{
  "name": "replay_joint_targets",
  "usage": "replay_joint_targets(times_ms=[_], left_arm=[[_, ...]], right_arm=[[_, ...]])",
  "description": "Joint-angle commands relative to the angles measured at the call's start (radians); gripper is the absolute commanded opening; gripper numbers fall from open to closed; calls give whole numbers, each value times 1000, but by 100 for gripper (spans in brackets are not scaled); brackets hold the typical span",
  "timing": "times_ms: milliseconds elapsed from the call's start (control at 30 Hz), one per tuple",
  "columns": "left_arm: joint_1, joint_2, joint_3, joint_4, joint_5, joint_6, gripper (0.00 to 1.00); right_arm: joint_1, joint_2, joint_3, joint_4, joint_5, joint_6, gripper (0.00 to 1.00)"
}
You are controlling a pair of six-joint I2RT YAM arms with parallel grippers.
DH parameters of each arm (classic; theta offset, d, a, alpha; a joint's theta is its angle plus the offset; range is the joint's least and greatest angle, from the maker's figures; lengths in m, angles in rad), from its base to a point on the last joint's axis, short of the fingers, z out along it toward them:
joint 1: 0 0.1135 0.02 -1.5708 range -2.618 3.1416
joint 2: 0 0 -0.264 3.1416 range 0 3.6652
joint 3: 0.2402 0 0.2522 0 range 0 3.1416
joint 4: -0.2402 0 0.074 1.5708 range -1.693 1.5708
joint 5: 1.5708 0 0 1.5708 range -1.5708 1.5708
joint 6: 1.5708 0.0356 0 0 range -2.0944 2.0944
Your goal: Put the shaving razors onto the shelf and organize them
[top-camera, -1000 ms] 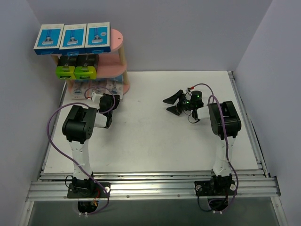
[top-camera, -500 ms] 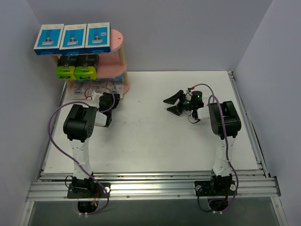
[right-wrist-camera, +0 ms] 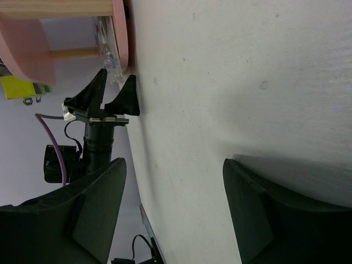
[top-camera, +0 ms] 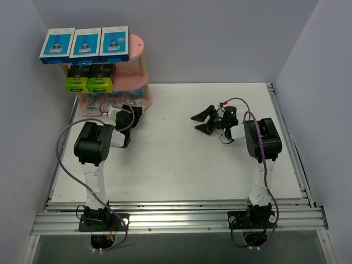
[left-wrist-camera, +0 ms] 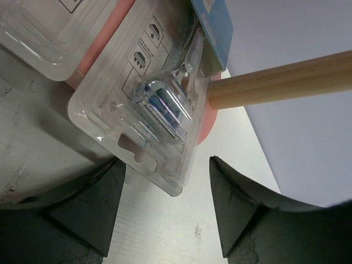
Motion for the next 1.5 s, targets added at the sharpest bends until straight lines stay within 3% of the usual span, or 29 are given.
replay_joint_targets(times_ms=[0, 200, 233, 500, 667, 800, 867, 1000, 1100, 1400, 1467], left_arm=[[12, -20, -12, -1, 21, 38, 73], [23, -57, -60, 42, 22, 40, 98], [26, -66, -62, 45, 23, 44, 94], [42, -142, -135, 91, 46, 51, 94], [42, -317, -222, 10, 86, 107, 94], [39, -527, -293, -136, 100, 161, 94], [39, -671, -301, -297, 104, 213, 94], [38, -852, -151, -761, 126, 407, 94], [42, -925, -39, -982, 161, 544, 94], [38, -1018, 144, -1273, 219, 817, 94], [-9, -1038, 182, -1302, 195, 856, 94]], right_arm=[[-8, -7, 20, 17, -14, -20, 66], [-8, -17, 14, 5, -16, -30, 67], [-8, -18, 13, 0, -16, -34, 67], [-8, -33, 15, -27, -14, -51, 67], [-5, -48, 26, -78, 4, -97, 67], [-9, -56, 43, -133, 4, -145, 67], [-8, -67, 56, -181, 21, -180, 67], [-5, -116, 92, -335, 59, -278, 68], [1, -161, 95, -401, 78, -326, 68], [40, -349, 99, -689, 173, -511, 68], [46, -413, 141, -763, 248, -556, 67]])
